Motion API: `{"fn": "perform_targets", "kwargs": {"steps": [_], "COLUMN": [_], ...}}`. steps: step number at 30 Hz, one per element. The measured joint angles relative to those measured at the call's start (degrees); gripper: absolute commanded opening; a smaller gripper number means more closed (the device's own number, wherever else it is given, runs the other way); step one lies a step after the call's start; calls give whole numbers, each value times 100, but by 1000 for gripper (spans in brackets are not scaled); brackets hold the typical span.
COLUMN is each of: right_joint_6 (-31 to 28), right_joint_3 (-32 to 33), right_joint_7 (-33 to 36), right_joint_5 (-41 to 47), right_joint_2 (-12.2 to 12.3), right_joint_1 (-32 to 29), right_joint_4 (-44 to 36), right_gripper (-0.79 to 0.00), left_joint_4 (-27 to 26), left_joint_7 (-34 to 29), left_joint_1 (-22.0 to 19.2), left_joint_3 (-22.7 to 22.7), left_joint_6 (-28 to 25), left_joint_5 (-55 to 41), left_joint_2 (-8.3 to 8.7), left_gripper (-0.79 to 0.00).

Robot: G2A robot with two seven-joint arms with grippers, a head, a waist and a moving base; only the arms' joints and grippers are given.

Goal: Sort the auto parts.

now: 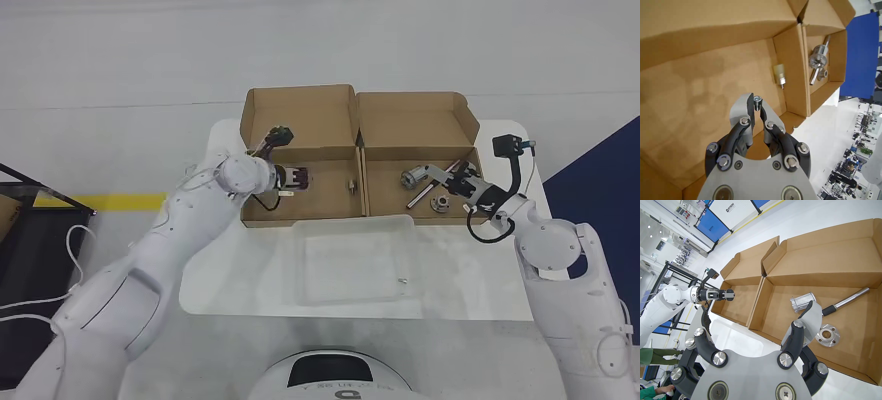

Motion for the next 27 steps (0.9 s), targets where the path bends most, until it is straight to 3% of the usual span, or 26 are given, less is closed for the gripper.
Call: {"fn": "perform_targets", "kwargs": {"steps": [1, 4, 10, 16, 23, 27], "right_joint_6": [0, 0, 0, 0, 0, 0], "right_joint_3": [0, 0, 0, 0, 0, 0], "right_joint_7": [0, 0, 0, 0, 0, 0], "right_joint_5": [0, 0, 0, 0, 0, 0], "right_joint_2": [0, 0, 0, 0, 0, 0], "right_joint_1": [0, 0, 0, 0, 0, 0], "right_joint_4": [0, 0, 0, 0, 0, 0], "right_gripper": [0, 0, 0, 0, 0, 0], "left_joint_4": [54, 179, 26, -651, -2154, -2174], "left_joint_7": [-12, -84, -343, -509, -1106, -1116], "left_joint_1": [-20, -79, -61, 266, 1376, 1394], "left_joint_3": [13, 31, -175, -941, -2334, -2345], "left_joint_6": [-26, -134, -668, -1245, -1546, -1548], "left_joint_5": [-10, -25, -174, -328, -472, -478], "left_joint_2": [-24, -77, -26, 347, 952, 961], "left_gripper": [-114, 0, 0, 0, 0, 0]}}
